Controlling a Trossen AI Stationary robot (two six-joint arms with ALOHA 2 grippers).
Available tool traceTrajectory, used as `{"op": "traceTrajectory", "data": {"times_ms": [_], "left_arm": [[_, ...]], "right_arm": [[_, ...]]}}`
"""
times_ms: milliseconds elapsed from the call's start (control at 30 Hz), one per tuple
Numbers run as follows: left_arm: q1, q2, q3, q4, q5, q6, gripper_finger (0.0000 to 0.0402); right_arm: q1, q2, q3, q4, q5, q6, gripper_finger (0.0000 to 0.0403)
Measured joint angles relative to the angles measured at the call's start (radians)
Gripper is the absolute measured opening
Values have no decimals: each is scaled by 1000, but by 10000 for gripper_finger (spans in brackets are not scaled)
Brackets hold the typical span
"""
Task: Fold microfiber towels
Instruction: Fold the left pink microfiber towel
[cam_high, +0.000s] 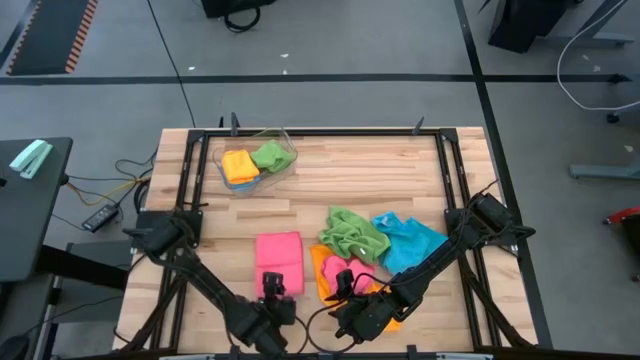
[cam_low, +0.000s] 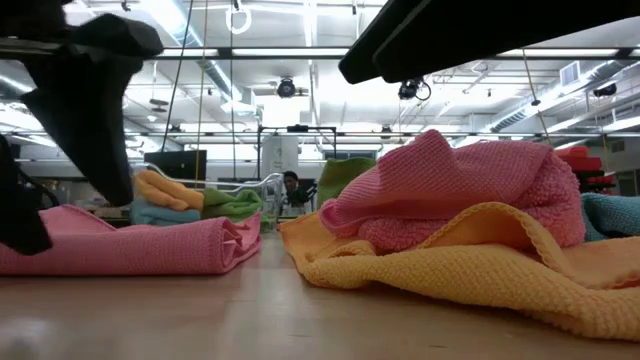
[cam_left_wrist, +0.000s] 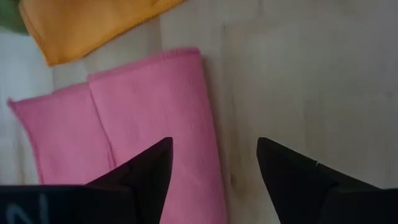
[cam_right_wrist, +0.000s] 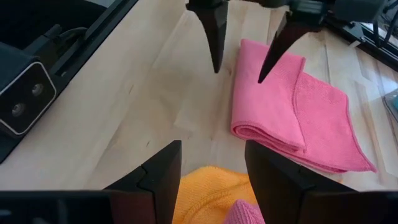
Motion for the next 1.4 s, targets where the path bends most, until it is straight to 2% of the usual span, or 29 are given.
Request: {"op": "traceTrajectory", "data": {"times_ms": [200,467,900,1033,1233,1300,1400], "left_arm": [[3,76,46,-122,-5,-47,240],[14,101,47,-217,-49,-77,237],[55,98,6,-219,-11,-61,179],[53,99,4,-209,-3,-58,136],[53,97,2,-193,29,-26,21],[53,86,-1,-182,37,-9,14],[57,61,-3,-155,112,14,15]], "right_arm": [[0,0,0,0,-1,0,186],[0,0,0,6,-1,-7,186],[0,0,0,6,-1,-8,186],[0,0,0,6,-1,-8,186],[0,0,0,7,-1,-6,186],[1,0,0,9,-1,-4,186],[2,0,0,12,-2,-4,186]]}}
